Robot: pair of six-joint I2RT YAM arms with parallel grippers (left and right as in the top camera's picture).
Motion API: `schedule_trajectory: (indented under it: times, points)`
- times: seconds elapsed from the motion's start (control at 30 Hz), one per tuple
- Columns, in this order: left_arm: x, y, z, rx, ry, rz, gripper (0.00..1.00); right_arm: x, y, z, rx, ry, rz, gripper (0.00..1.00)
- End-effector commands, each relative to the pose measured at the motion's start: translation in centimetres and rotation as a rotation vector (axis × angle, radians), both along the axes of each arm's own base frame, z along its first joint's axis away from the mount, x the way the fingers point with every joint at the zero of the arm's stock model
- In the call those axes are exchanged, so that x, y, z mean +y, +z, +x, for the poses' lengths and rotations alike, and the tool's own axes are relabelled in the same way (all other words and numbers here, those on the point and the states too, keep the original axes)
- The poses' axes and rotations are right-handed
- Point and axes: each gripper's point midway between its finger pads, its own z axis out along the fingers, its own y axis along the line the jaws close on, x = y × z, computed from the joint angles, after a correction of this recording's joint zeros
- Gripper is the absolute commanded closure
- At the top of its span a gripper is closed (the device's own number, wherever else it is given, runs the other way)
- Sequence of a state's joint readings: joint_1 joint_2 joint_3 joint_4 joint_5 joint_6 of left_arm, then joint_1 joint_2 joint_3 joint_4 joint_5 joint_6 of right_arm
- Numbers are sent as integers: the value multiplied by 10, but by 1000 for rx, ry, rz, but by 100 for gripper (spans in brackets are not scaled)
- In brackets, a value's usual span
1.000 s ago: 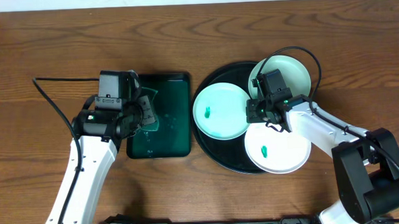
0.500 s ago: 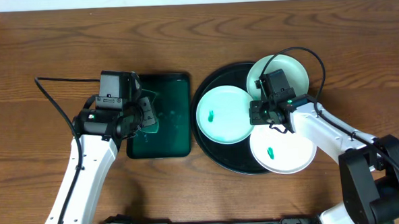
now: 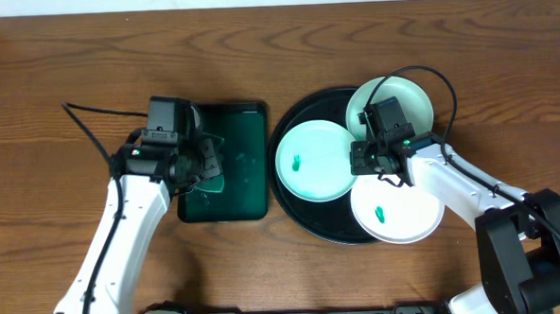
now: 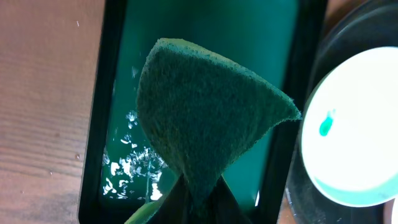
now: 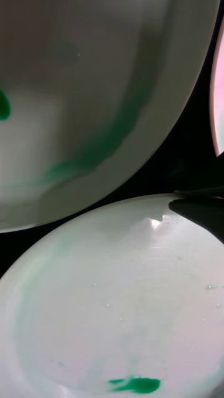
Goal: Clean dirty plates on tray and stack at the side
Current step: 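Carry the sponge with left gripper over the left white plate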
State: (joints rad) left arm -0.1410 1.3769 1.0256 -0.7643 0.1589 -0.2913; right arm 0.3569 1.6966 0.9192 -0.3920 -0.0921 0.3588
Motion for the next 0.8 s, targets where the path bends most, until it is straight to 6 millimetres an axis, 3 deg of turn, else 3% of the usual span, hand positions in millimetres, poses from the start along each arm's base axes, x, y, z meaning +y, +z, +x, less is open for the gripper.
schedule_trajectory:
  times: [0.0,0.17,0.77]
  points:
    - [-2,-7,2,58,-11,3,93,-6,7,4,-24,-15,-9,99]
    - [-3,-19,8,179,-30,25,93,-6,7,4,-24,-15,-9,99]
    - [-5,-19,15,165,-32,26,93,-6,7,4,-25,-15,-9,99]
